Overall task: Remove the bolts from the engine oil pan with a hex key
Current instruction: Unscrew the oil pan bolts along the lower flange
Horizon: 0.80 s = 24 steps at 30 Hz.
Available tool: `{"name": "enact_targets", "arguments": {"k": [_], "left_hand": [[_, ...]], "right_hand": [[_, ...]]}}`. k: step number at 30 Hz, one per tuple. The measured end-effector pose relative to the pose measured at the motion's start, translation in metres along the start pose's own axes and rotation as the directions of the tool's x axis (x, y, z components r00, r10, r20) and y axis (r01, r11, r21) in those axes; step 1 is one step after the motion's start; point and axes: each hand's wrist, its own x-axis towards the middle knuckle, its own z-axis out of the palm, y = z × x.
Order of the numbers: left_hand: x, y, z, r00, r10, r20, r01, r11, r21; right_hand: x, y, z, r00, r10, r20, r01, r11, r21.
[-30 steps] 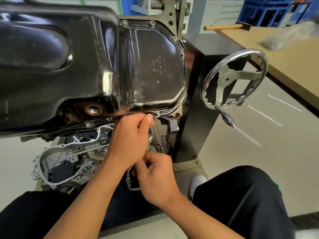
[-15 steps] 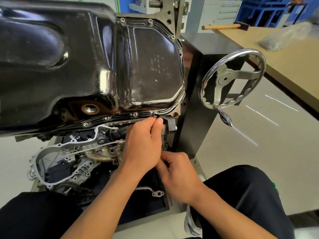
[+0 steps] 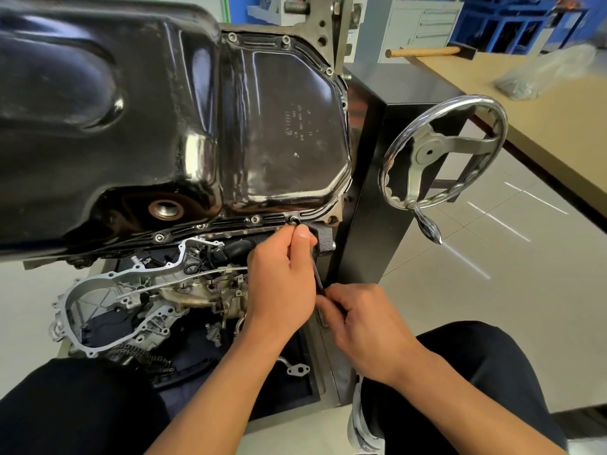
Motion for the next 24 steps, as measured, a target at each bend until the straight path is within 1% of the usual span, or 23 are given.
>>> {"name": "enact_targets", "arguments": {"k": [3,7,10,12,14,16,19,22,24], "left_hand": [[-0.001,0.001,0.003,1.000,-0.017,0.012,0.017,1.000,-0.021],[-0.002,0.005,0.007,0.990,-0.117,0.074,0.127,0.981,-0.143],[-0.003,0.009,0.007,0.983,-0.167,0.080,0.180,0.966,-0.185],[-0.004,0.012,0.008,0.979,-0.184,0.092,0.199,0.961,-0.193],[-0.003,0.013,0.007,0.980,-0.177,0.092,0.190,0.967,-0.170],[-0.001,0.013,0.003,0.986,-0.138,0.094,0.148,0.982,-0.115],[0.005,0.012,-0.004,0.990,-0.081,0.118,0.078,0.997,0.029],[0.010,0.012,-0.013,0.991,-0.045,0.126,0.022,0.984,0.179],[0.011,0.013,-0.018,0.990,-0.039,0.136,0.006,0.971,0.238]], "right_hand": [[0.002,0.007,-0.011,0.999,-0.030,0.030,0.032,0.997,-0.075],[0.007,0.018,-0.029,0.996,-0.087,0.026,0.091,0.980,-0.175],[0.015,0.026,-0.042,0.990,-0.124,0.067,0.137,0.961,-0.238],[0.019,0.030,-0.048,0.988,-0.133,0.083,0.151,0.949,-0.278],[0.018,0.029,-0.047,0.987,-0.140,0.075,0.155,0.947,-0.280],[0.011,0.022,-0.033,0.993,-0.105,0.060,0.115,0.972,-0.207],[0.001,0.004,-0.004,0.999,0.004,0.037,-0.005,0.999,0.034],[-0.002,-0.014,0.020,0.996,0.085,-0.038,-0.076,0.977,0.198],[-0.003,-0.023,0.032,0.989,0.136,-0.053,-0.116,0.951,0.286]]}}
